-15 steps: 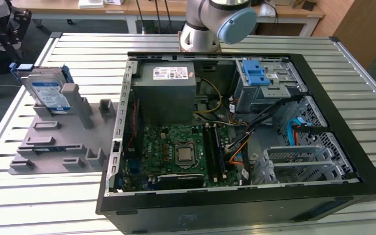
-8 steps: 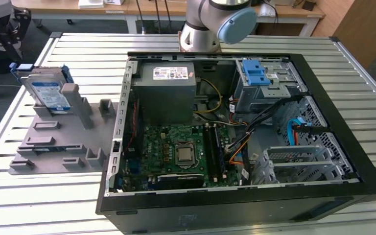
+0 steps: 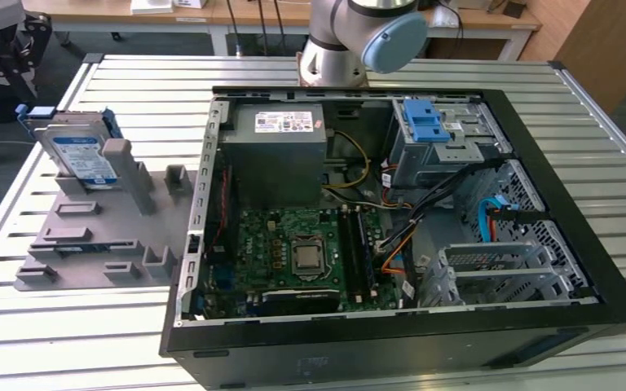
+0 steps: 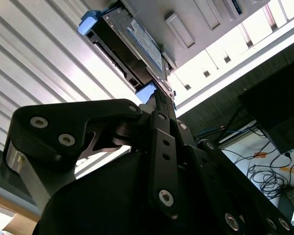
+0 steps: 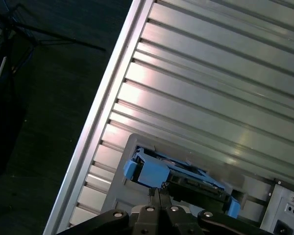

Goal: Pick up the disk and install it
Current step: 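Pick up the disk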

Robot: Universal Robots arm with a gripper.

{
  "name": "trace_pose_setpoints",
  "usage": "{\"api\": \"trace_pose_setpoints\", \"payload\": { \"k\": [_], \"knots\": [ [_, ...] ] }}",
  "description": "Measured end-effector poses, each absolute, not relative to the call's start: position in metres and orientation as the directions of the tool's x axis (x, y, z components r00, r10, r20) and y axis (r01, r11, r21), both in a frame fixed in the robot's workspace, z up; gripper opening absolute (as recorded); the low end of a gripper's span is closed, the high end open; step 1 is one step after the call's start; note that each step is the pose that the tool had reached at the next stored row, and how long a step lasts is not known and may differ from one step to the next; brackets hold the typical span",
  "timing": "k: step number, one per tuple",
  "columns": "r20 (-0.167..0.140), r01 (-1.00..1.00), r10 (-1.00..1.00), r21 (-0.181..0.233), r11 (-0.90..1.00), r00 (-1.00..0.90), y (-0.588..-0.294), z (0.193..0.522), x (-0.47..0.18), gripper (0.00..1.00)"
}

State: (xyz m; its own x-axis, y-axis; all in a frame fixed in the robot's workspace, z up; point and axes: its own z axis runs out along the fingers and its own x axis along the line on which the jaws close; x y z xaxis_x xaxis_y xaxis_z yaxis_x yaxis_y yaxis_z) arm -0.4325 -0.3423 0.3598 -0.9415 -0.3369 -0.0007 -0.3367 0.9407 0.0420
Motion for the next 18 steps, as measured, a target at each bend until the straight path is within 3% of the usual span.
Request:
{"api": "trace_pose_setpoints", "payload": {
  "k": [18],
  "knots": [
    [-0.001, -0.402, -0.402, 0.042, 0.915, -0.916, -0.3423, 0.3599, -0.4325, 0.11]
  ]
}}
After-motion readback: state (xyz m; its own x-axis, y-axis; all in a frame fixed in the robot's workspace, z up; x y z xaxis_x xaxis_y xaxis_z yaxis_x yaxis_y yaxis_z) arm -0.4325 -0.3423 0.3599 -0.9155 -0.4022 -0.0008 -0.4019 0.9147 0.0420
